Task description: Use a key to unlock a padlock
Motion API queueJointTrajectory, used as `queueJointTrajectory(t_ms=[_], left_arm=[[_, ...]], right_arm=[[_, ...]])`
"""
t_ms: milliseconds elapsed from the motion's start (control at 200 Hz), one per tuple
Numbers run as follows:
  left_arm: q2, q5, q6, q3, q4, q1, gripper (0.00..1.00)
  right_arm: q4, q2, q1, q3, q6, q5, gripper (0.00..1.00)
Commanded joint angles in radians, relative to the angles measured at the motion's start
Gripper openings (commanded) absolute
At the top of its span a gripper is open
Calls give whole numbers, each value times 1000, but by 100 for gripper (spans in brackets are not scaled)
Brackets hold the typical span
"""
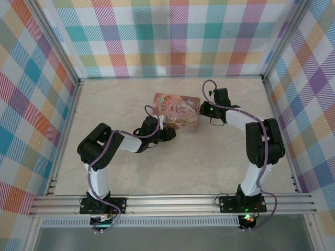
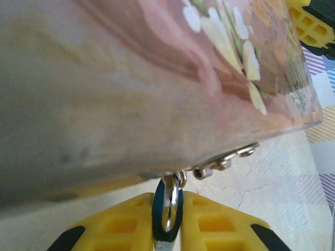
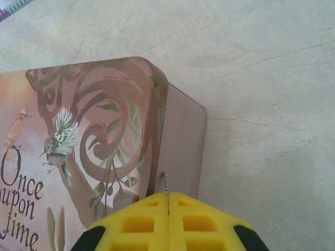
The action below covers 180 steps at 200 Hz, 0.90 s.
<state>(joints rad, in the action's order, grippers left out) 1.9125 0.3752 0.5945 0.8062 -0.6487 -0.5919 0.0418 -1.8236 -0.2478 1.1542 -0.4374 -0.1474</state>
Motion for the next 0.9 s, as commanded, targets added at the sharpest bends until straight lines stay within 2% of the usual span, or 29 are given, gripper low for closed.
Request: queueJointTrajectory(t_ms=[0, 135, 595, 895], left_arm=[[7, 7, 5, -39, 153, 17, 14], [-4, 10, -2, -50, 166, 21, 11], [33, 110, 24, -21, 156, -9, 14], [23, 100, 78, 1, 160, -8, 12]], right_arm=[[-27, -15, -16, 28, -7, -27, 0], [-28, -30, -16, 49, -4, -33, 0], [-8, -146, -57, 193, -8, -119, 0], [46, -73, -36, 119, 23, -99, 0]])
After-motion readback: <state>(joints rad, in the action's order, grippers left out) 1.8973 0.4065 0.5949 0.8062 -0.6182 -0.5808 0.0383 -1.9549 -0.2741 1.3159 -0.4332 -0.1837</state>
